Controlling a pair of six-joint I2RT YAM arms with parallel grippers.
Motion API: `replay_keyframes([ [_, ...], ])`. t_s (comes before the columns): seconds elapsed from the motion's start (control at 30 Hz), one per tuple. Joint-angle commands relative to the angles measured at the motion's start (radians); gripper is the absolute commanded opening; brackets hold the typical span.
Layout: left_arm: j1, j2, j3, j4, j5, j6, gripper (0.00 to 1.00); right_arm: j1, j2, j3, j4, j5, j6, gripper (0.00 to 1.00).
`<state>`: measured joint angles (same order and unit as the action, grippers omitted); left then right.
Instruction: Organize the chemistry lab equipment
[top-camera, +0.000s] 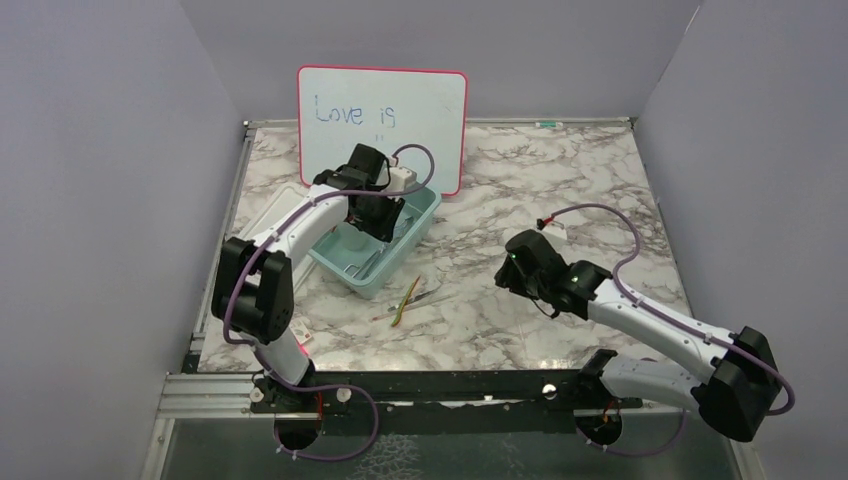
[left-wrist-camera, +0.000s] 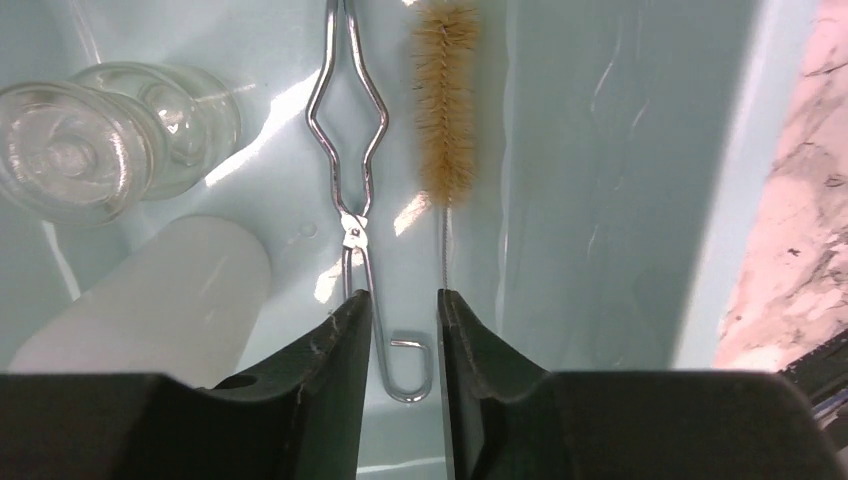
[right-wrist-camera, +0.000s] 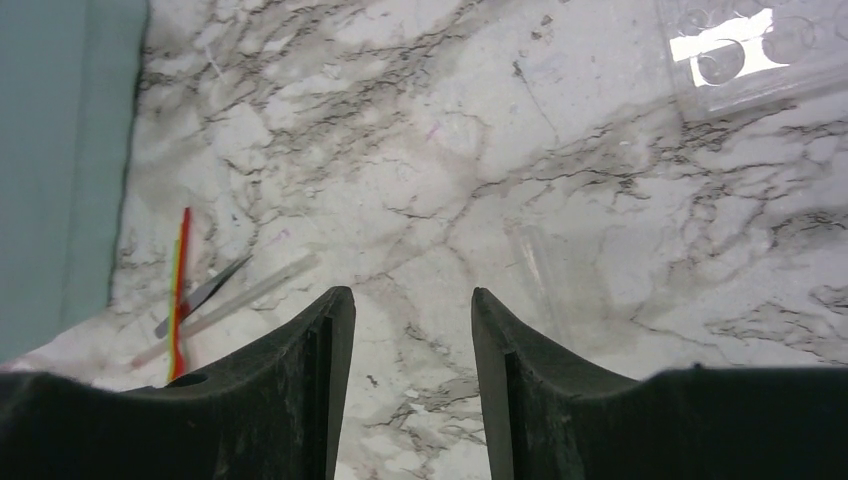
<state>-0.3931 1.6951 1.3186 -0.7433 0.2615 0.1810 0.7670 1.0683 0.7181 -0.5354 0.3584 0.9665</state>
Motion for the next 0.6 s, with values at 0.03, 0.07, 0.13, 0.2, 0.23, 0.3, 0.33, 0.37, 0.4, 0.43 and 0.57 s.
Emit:
replay_keyframes([
  [0.03,-0.001,-0.113,0.051,0.02,0.083,-0.009,0.36,0.005,0.053,0.0,-0.127,0.104,0.008,0.54],
  [0.07,-0.001,-0.132,0.054,0.026,0.097,-0.014,0.38,0.006,0.061,-0.001,-0.137,0.11,0.009,0.54],
  [0.13,-0.002,-0.172,0.056,0.04,0.129,-0.023,0.4,0.005,0.076,-0.005,-0.146,0.112,0.006,0.55],
  [0.2,-0.003,-0.214,0.053,0.062,0.154,-0.04,0.42,0.002,0.095,-0.01,-0.149,0.109,0.007,0.55],
  [0.23,-0.003,-0.235,0.048,0.073,0.169,-0.05,0.43,0.0,0.106,-0.015,-0.147,0.104,0.007,0.55],
  [0.3,-0.003,-0.274,0.042,0.09,0.189,-0.066,0.45,-0.004,0.124,-0.031,-0.128,0.086,-0.001,0.55],
  [0.33,-0.003,-0.292,0.039,0.1,0.195,-0.077,0.45,-0.005,0.132,-0.039,-0.115,0.074,-0.006,0.55],
  [0.37,-0.004,-0.309,0.035,0.108,0.198,-0.089,0.46,-0.006,0.14,-0.046,-0.099,0.059,-0.014,0.55],
  [0.4,-0.004,-0.325,0.03,0.118,0.2,-0.101,0.47,-0.007,0.149,-0.054,-0.09,0.048,-0.021,0.55],
  [0.43,-0.004,-0.341,0.025,0.129,0.204,-0.117,0.48,-0.009,0.159,-0.059,-0.087,0.039,-0.024,0.55],
  [0.57,-0.012,-0.407,-0.02,0.189,0.291,-0.174,0.51,-0.012,0.198,-0.067,-0.089,0.036,-0.026,0.53],
])
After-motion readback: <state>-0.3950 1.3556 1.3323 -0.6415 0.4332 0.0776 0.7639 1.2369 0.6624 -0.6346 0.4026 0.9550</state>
